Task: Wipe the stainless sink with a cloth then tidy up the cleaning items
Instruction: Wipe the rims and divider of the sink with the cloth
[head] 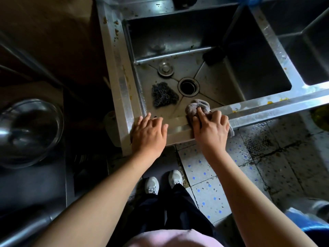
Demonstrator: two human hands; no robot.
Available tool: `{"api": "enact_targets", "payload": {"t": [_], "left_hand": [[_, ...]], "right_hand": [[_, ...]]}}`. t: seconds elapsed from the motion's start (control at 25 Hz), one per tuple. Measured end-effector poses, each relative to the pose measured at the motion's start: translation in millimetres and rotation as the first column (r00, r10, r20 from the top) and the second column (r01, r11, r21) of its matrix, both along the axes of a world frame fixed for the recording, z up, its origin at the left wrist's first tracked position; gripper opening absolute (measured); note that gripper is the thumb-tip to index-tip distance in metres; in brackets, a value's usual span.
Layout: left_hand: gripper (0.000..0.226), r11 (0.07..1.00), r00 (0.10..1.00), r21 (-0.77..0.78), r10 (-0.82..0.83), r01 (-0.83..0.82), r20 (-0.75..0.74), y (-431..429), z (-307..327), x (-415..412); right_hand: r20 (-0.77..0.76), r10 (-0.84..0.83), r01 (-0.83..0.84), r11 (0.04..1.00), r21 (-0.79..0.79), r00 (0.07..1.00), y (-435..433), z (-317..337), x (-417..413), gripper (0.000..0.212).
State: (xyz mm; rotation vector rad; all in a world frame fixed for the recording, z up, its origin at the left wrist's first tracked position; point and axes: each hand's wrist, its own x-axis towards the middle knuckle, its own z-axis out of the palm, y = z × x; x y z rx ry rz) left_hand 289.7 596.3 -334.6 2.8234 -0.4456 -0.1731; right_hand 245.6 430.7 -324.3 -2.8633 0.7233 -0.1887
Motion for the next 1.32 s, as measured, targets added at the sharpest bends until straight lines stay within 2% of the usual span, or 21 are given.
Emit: {"api": "enact_targets", "payload": {"t": [0.2,0.36,0.6,0.76,1.0,1.2,1.32], "left_hand": [[0.028,1.0,1.0,0.001,0.013,-0.013,0.017,-1,3,0],[0.031,1.0,1.0,-0.015,-0.011,0.012,0.019,1,2,1],[0.04,0.999,0.999,-0.025,-0.025,0.026,0.038,2,2,1],[0.04,0.999,0.999,-0.016,-0.036,0.036,0.028,0,2,1],[0.031,0.999,0.999,0.002,-0.051,0.051,0.008,0,-4,4],[0.031,0.999,0.997,0.023,-0.044,0.045,-0.055,-4,-2,6],[0.028,1.0,0.999,0.008,-0.017,0.017,-0.044,-12,2,5]], "right_hand": [[0.057,0.09,-0.088,0.996,-0.026,0.994,55,4,3,0.04],[0.033,0.21,-0.211,0.977,0.029,0.977,32,4,4,0.04],[-0.057,-0.013,0.014,0.999,0.028,0.998,-46,6,-1,0.041],[-0.011,-0.108,0.109,0.982,0.151,0.994,-37,8,0,0.036],[0.047,-0.071,0.061,0.982,0.177,0.996,6,5,5,0.034],[0.063,-0.07,0.057,0.978,0.201,0.996,-11,5,5,0.034],[0.05,-0.044,0.033,0.978,0.204,0.998,-31,6,5,0.035]]}}
